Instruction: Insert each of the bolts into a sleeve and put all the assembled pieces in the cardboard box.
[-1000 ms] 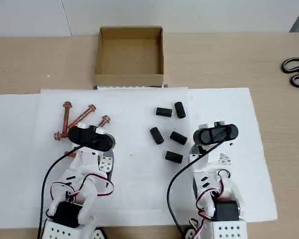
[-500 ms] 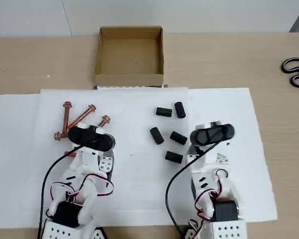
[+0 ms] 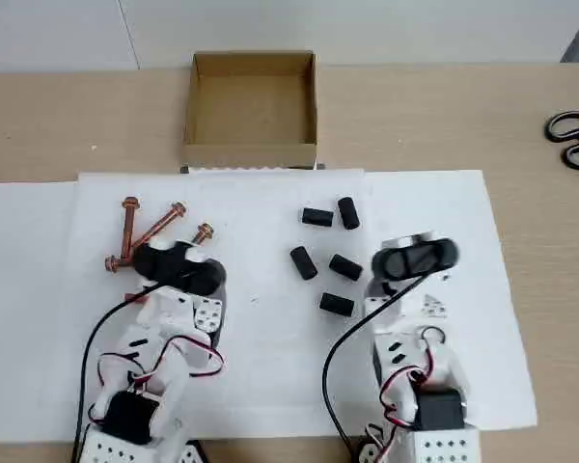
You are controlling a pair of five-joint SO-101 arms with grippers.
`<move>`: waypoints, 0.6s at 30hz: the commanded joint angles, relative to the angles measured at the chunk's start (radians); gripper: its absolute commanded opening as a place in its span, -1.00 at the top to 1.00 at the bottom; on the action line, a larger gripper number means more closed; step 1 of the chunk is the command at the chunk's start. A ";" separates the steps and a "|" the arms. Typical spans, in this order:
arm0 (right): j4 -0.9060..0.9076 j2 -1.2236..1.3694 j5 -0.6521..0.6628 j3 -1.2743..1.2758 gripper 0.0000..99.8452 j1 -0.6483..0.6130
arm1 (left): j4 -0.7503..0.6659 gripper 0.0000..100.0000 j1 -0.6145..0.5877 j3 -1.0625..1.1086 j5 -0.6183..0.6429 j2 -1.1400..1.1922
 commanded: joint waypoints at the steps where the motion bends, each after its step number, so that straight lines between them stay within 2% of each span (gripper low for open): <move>1: 0.088 0.019 0.009 -0.187 0.99 0.028 | 0.003 0.98 -0.020 -0.117 -0.003 0.000; 6: 0.180 0.260 -0.072 -0.465 0.99 0.048 | 0.095 0.98 -0.021 -0.269 -0.003 0.071; 12: 0.246 0.737 -0.173 -0.902 0.99 0.061 | 0.110 0.98 -0.023 -0.633 0.005 0.451; 18: 0.440 1.113 -0.206 -1.264 0.99 0.031 | 0.359 0.98 -0.023 -1.098 0.005 0.888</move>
